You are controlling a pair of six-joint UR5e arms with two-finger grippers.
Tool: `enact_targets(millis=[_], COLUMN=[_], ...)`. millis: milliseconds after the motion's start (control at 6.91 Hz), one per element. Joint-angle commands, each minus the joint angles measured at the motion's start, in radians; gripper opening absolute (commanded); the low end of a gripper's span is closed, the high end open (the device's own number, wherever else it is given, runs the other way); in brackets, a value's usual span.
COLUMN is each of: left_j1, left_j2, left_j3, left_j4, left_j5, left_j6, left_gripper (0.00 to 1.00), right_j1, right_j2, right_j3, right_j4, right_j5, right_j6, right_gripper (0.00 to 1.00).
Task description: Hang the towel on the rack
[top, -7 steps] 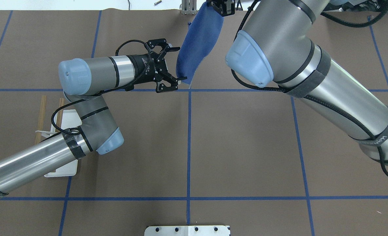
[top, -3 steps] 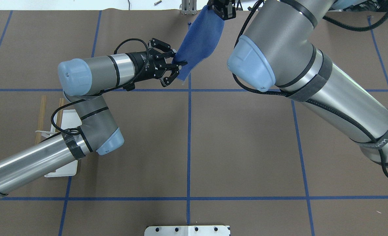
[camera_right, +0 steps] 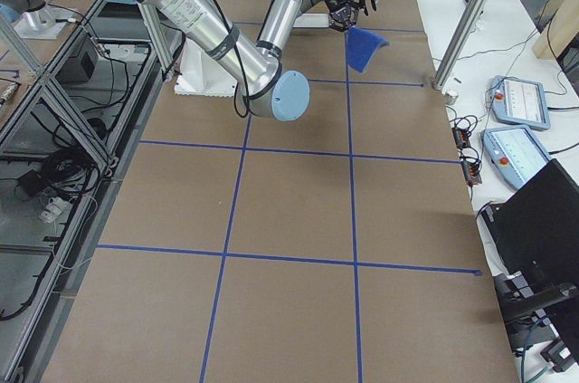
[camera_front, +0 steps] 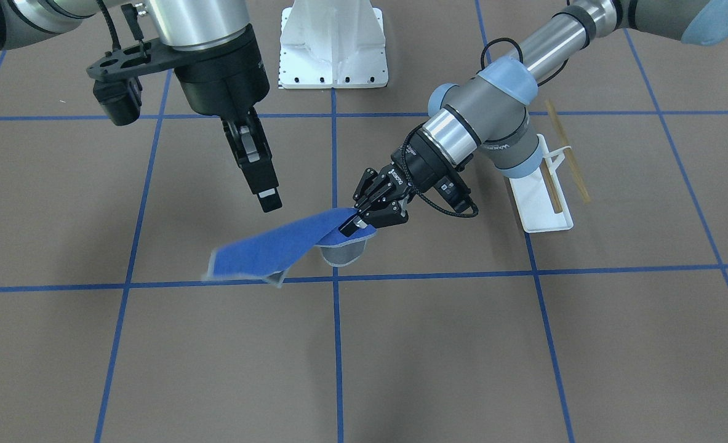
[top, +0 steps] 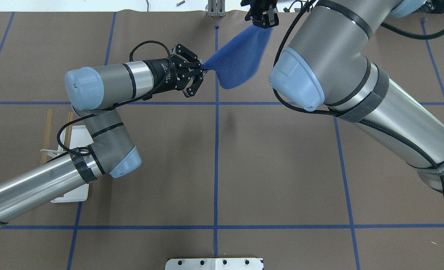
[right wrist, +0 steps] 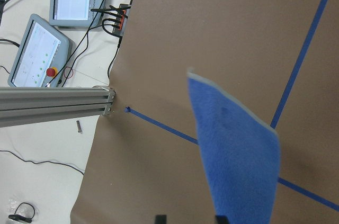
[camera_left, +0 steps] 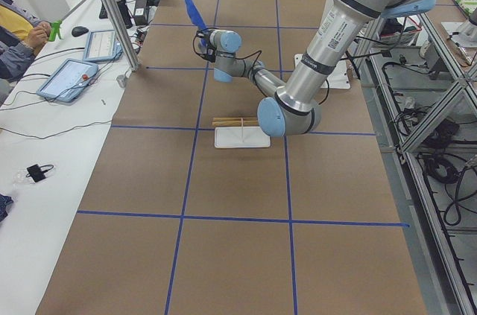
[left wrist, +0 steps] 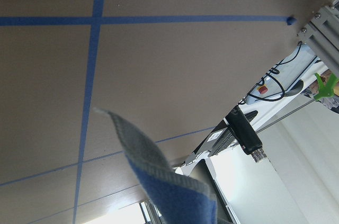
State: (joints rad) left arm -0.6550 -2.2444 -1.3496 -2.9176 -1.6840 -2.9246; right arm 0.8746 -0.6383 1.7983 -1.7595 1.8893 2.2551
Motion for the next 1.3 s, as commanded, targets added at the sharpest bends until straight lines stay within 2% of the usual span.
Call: enact_targets(millis=[0, 145, 289, 434, 579, 724, 868, 1158], left_j1=[0.000, 0.000, -0.003, -0.005, -0.006, -0.006, -0.009, -0.020], left_j2=[0.018, 0.076, 0.150, 0.193, 0.207, 0.291, 0.354, 0.435], left_j3=[-0.014, -0.075, -0.156, -0.225, -0.253, -0.297, -0.368, -0.443], left_j4=[-0.005, -0.006, 0.003, 0.093, 0.179, 0.187, 0.227, 0.261], left_j5=[-0.003, 0.007, 0.010, 0.006, 0.003, 0.007, 0.006, 0.000], left_j6=[0.225, 0.433, 0.745, 1.018, 1.259, 1.552, 1.682, 1.896], left_gripper=[0.00, 0.00, 0.00, 0.00, 0.00, 0.00, 0.00, 0.00], right_j1=[0.001, 0.006, 0.004, 0.006, 0.006, 0.000, 0.001, 0.010], right_j2=[-0.084, -0.095, -0.107, -0.113, -0.136, -0.196, -0.228, -0.292], right_j3=[0.103, 0.110, 0.108, 0.110, 0.113, 0.133, 0.132, 0.154], right_j4=[0.000, 0.000, 0.002, 0.002, 0.002, 0.009, 0.014, 0.017], right_j5=[0.004, 0.005, 0.005, 0.005, 0.008, -0.004, -0.006, -0.001], right_j6=[-0.076, -0.092, -0.100, -0.115, -0.153, -0.301, -0.410, -0.614], right_gripper=[1.00, 1.00, 1.00, 1.00, 1.00, 1.00, 1.00, 1.00])
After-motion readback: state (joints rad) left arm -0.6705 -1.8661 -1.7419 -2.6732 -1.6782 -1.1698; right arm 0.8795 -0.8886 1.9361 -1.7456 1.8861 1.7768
